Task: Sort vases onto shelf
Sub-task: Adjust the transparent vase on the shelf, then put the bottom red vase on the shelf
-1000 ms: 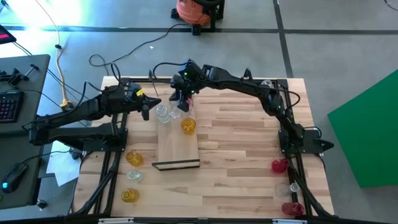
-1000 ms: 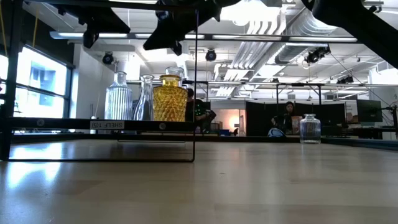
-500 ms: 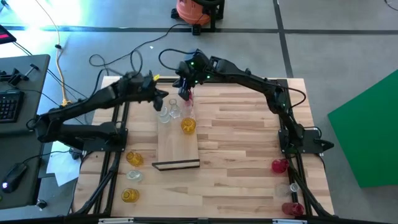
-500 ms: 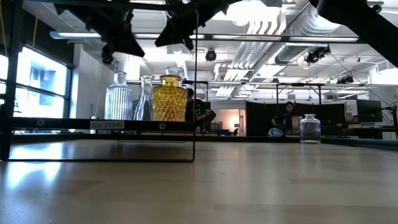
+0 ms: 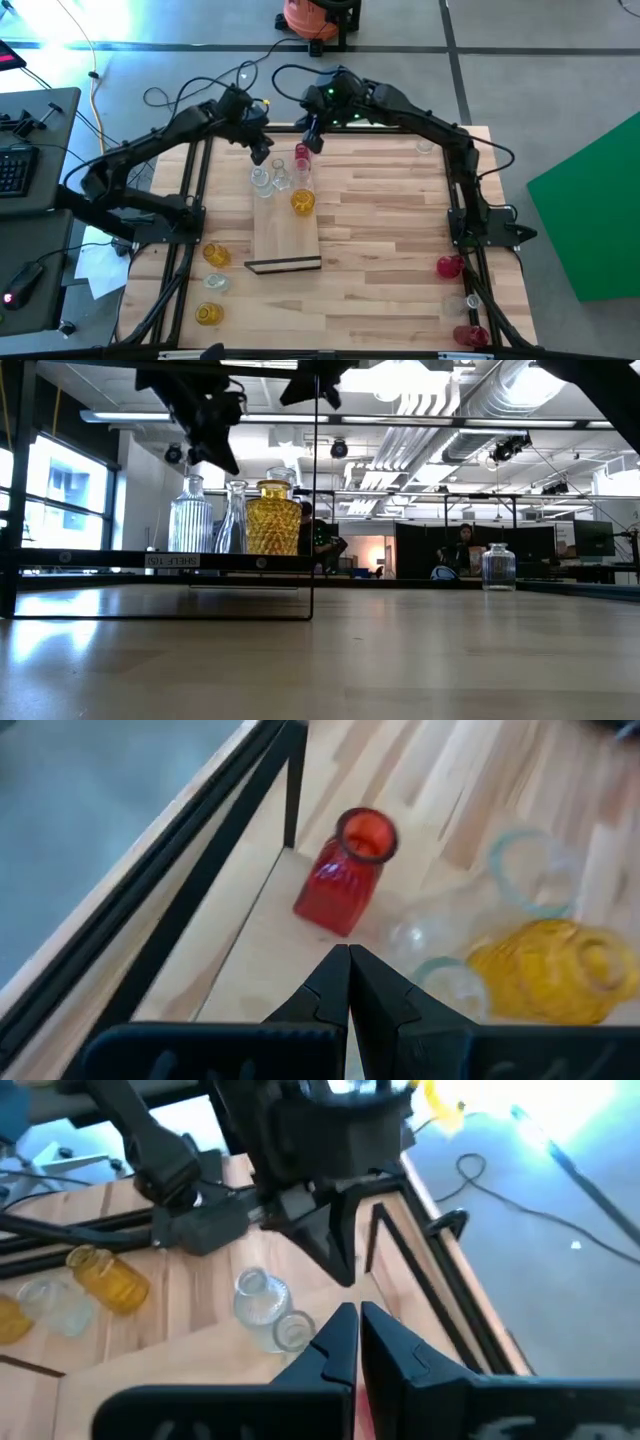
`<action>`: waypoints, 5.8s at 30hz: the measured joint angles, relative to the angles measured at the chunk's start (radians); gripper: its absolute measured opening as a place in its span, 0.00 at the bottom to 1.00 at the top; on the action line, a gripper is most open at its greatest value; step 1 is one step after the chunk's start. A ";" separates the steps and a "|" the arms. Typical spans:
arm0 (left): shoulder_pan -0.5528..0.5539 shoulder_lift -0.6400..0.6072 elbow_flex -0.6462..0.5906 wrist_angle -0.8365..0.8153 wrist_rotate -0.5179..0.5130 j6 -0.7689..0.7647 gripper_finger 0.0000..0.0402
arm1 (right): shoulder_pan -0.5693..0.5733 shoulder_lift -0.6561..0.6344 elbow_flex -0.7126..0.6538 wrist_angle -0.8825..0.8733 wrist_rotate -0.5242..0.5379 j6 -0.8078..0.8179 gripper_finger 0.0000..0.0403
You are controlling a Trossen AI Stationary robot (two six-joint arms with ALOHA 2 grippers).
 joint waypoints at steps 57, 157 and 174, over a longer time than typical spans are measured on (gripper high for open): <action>-0.100 0.119 0.026 -0.077 0.051 0.075 0.00 | 0.027 -0.028 0.000 -0.011 0.029 -0.001 0.00; -0.047 -0.726 0.112 -0.330 0.181 -0.256 0.00 | 1.413 -0.036 -0.319 -0.665 -0.214 2.221 0.00; -0.047 -0.725 0.112 -0.331 0.181 -0.293 0.00 | 1.380 -0.061 -0.458 -0.664 -0.321 2.228 0.05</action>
